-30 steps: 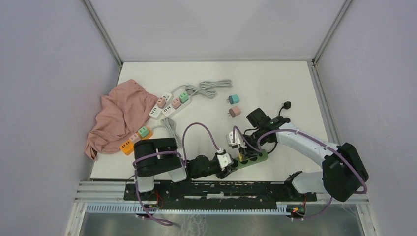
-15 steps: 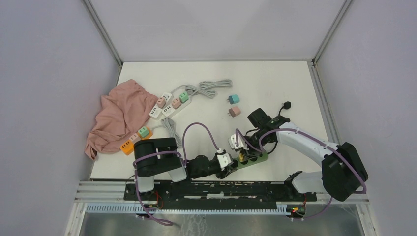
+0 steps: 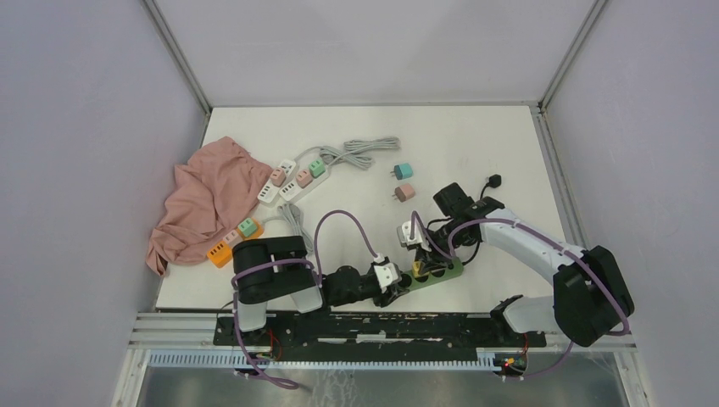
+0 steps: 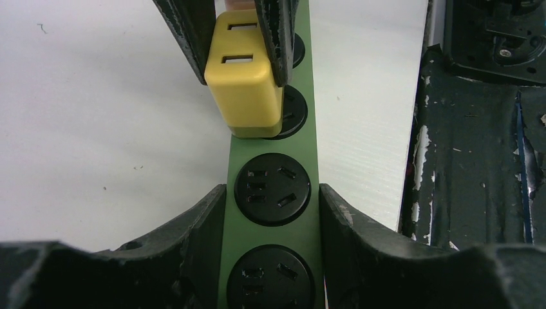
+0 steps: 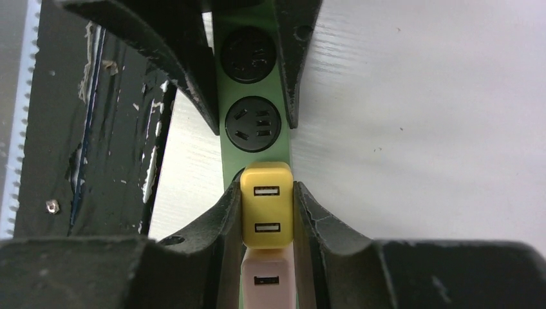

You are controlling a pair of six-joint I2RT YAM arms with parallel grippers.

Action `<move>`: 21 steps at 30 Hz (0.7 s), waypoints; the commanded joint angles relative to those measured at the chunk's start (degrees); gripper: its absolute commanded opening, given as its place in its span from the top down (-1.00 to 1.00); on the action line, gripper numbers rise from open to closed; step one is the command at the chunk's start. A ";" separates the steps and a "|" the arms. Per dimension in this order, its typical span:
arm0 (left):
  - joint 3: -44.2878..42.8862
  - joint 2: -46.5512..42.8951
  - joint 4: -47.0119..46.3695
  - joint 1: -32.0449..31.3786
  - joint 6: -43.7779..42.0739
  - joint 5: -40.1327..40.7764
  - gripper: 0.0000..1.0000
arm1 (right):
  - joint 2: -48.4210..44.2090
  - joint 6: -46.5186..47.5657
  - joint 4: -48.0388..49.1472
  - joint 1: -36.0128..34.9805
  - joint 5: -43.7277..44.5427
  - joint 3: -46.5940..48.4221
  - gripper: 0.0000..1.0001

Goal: Pull the plug off the socket
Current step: Remove the plug from the socket.

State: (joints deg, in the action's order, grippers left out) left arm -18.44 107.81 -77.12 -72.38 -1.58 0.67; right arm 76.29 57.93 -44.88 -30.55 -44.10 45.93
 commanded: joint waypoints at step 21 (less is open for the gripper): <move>0.31 3.15 3.60 1.57 2.79 -1.40 0.94 | -2.42 0.55 0.73 0.32 -7.01 4.25 1.00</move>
State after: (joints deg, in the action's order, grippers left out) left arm -18.37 108.84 -79.00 -71.59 -1.02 -0.69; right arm 76.25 54.28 -44.69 -31.97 -42.92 46.61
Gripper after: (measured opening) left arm 0.564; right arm 0.333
